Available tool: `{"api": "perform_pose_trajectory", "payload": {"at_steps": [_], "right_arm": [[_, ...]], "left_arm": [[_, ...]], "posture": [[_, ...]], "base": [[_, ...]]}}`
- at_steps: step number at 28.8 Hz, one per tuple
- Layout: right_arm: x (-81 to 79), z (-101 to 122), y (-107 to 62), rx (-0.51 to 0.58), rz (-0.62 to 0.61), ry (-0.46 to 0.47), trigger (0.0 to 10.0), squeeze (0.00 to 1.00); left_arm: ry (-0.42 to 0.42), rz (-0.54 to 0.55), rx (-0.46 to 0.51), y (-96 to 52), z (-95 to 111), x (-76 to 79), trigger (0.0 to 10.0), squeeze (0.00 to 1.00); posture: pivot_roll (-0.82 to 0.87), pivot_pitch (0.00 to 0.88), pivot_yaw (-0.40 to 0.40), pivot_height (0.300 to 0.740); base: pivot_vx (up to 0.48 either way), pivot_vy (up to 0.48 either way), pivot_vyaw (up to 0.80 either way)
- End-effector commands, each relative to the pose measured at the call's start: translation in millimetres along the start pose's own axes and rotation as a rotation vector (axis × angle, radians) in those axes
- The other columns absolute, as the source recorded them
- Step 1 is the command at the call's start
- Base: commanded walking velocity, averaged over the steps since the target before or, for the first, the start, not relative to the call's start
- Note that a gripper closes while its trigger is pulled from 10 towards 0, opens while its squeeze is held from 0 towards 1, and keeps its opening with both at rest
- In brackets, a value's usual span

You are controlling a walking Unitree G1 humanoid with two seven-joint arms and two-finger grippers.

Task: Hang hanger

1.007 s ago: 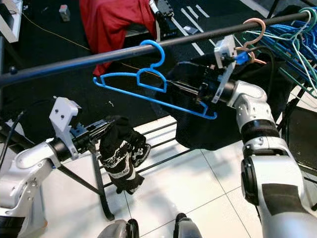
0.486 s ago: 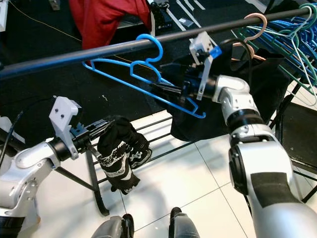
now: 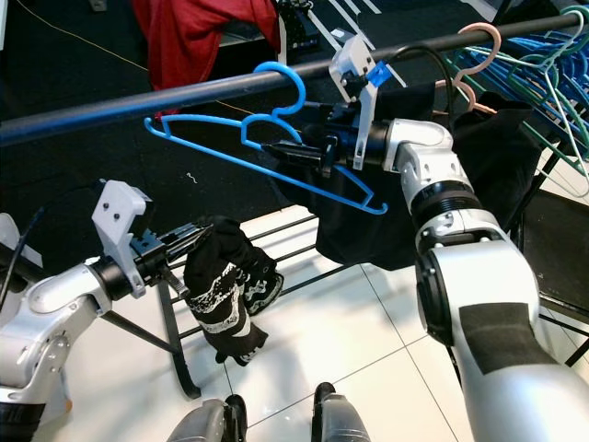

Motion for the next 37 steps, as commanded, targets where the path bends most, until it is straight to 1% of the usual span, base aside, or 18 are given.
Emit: {"api": "perform_pose_trajectory", "payload": {"at_steps": [1, 11, 23, 24, 28, 29, 31, 32, 33, 34, 37], "right_arm": [[-0.2, 0, 0.5, -0.018, 0.003, -0.012, 0.0, 0.0], [1.1, 1, -3.2, -0.05, -0.002, -0.023, 0.0, 0.0], [1.5, 7, -4.3, -0.053, -0.003, -0.045, 0.0, 0.0], [1.0, 10, -4.7, -0.046, 0.002, -0.053, 0.0, 0.0], [-0.1, 14, -5.0, -0.036, 0.013, -0.064, 0.0, 0.0], [-1.3, 18, -5.7, -0.031, 0.025, -0.08, 0.0, 0.0], [-1.3, 18, -5.7, -0.031, 0.025, -0.08, 0.0, 0.0], [-3.7, 22, -6.9, -0.036, 0.049, -0.105, 0.0, 0.0], [-3.7, 22, -6.9, -0.036, 0.049, -0.105, 0.0, 0.0], [-7.3, 27, -8.2, -0.029, 0.083, -0.122, 0.0, 0.0], [-7.3, 27, -8.2, -0.029, 0.083, -0.122, 0.0, 0.0]], "left_arm": [[0.015, -0.011, 0.013, -2.8, 5, -0.2, 10.0, 0.0], [0.019, -0.022, 0.02, 2.3, 6, -0.6, 10.0, 0.0], [0.024, -0.018, 0.025, 4.7, 7, -2.0, 10.0, 0.0], [0.026, -0.019, 0.025, 5.7, 7, -1.2, 10.0, 0.0], [0.029, -0.021, 0.021, 7.1, 6, 0.7, 10.0, 0.0], [0.031, -0.02, 0.012, 8.6, 4, 2.9, 10.0, 0.0], [0.031, -0.02, 0.012, 8.6, 4, 2.9, 10.0, 0.0], [0.035, -0.007, -0.006, 10.1, 0, 4.2, 10.0, 0.0], [0.035, -0.007, -0.006, 10.1, 0, 4.2, 10.0, 0.0], [0.036, 0.001, -0.016, 11.5, -3, 5.7, 10.0, 0.0], [0.036, 0.001, -0.016, 11.5, -3, 5.7, 10.0, 0.0]], "posture": [[-0.06, 0.326, -0.069, 0.74], [-0.06, 0.314, -0.063, 0.74], [-0.07, 0.297, -0.061, 0.74], [-0.07, 0.282, -0.059, 0.74], [-0.07, 0.264, -0.057, 0.74], [-0.08, 0.242, -0.056, 0.74], [-0.08, 0.242, -0.056, 0.74], [-0.08, 0.226, -0.057, 0.74], [-0.08, 0.226, -0.057, 0.74], [-0.09, 0.207, -0.05, 0.74], [-0.09, 0.207, -0.05, 0.74]], "base": [[0.0, 0.0, 0.0], [0.0, 0.0, 0.0], [0.0, 0.0, 0.0], [0.0, 0.0, 0.0], [0.0, 0.0, 0.0], [0.0, 0.0, 0.0], [0.0, 0.0, 0.0], [0.0, 0.0, 0.0], [0.0, 0.0, 0.0], [0.0, 0.0, 0.0], [0.0, 0.0, 0.0]]}}
Point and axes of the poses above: a point about 5 cm out from each wrist's last joint towards the gripper, its own y axis pointing out of the wrist towards the gripper, its own z axis along the axis of the wrist's last joint, x = y × z, the point moved 3 cm from there along y, pointing out of the wrist towards the gripper, and after that the axes turned 14 degrees about y, right-handed, at the moved point
